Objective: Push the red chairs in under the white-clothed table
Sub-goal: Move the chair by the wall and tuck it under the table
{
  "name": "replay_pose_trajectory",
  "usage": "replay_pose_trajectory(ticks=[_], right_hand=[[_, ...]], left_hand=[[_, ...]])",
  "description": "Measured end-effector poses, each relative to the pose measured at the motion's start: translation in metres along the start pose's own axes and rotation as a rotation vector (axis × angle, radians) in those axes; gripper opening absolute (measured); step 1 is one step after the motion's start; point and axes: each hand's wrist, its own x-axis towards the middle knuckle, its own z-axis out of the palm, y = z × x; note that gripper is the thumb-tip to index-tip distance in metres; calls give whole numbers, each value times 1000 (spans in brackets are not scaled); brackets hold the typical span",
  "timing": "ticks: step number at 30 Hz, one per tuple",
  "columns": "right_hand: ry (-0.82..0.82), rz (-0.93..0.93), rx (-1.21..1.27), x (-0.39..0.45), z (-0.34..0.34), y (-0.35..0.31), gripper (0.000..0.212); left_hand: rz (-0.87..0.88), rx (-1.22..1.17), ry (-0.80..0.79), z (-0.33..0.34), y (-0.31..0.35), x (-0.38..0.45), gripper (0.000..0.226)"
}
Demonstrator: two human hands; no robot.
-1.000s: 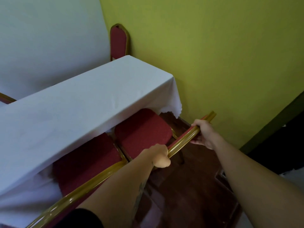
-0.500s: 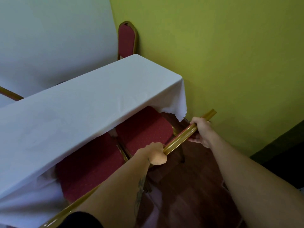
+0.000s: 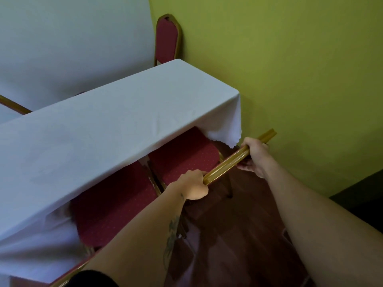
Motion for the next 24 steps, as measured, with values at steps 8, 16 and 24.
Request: replay_pose_trajectory(ticks=[8,16,24], right_hand=[[17,25,-16,0,5,-5,26],[57,62,-89,-63,52,29,57],[-70,126,-307,-143,105,73,48]], left_hand=[[-47,-28,110,8,0,2,41],[13,96,73,-11,-35,-77,33],[85,99,24,-29,-100,-166,30]])
